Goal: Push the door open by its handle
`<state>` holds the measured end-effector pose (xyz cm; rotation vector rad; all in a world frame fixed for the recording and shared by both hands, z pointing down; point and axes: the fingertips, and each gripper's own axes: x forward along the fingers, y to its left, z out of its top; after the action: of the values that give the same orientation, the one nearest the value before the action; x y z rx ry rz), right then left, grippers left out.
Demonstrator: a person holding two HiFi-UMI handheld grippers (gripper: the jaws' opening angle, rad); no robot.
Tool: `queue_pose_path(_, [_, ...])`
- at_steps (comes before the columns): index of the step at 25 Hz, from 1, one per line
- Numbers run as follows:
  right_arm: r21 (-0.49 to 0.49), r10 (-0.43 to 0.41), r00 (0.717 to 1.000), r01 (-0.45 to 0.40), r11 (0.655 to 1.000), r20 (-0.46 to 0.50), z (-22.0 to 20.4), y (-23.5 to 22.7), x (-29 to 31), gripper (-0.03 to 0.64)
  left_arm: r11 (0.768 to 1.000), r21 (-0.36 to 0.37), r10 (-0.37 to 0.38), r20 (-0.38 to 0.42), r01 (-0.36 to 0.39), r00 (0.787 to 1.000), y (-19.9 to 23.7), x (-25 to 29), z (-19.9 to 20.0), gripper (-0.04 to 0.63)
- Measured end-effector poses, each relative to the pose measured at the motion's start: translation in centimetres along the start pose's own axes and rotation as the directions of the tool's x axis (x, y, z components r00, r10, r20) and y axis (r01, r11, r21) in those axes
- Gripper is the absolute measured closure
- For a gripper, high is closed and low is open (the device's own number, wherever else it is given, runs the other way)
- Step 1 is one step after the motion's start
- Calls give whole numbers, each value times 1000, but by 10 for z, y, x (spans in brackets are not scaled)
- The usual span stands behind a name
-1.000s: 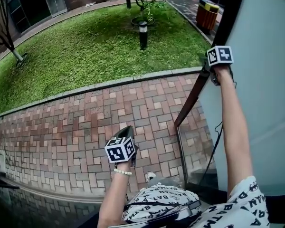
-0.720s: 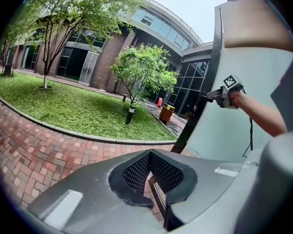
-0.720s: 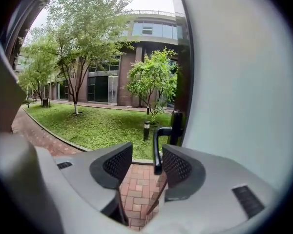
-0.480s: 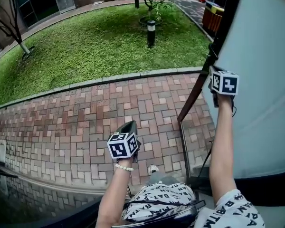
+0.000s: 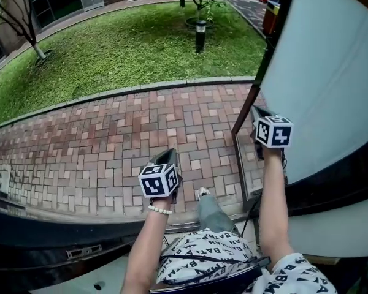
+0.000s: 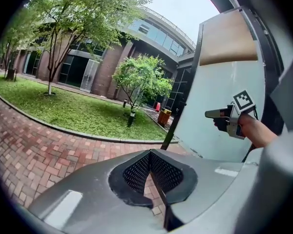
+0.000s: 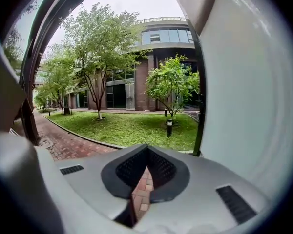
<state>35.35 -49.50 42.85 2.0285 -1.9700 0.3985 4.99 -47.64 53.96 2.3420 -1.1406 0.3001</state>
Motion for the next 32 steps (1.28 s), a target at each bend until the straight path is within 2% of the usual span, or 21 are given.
queue_pose_path(4, [1,49,998,-49,999,-33,-30,48,-42,604,1000,-11,-10,14,10,1000,-10,-44,-10,607])
queue_pose_path(10, [-39,97,994,-99,994,-56,-44,87,-78,604,1000,-6,-21,22,21,1000,-32,-77,-18,607])
queue_pose_path(15, [-57,138,990,-139,989,-29,-62,109,-126,604,999,24,-26,30,25,999,-53,-102,-36,607])
queue_pose_path(19, [-51,191,980,-193,980,-51,-100,120,-177,604,999,44,-32,-4,32,999,-87,-123,-64,607])
queue_pose_path(24, [9,283,957,-283,959,-62,-164,132,-257,604,998,63,-29,-12,30,1000,-134,-168,-115,607])
queue_pose_path(29, [-2,346,935,-347,938,-76,-203,136,-331,604,999,40,13,2,-13,1000,-178,-227,-161,607])
queue_pose_path(32, [-2,391,917,-392,920,-84,-228,146,-376,604,999,22,39,-7,-39,999,-205,-269,-201,607])
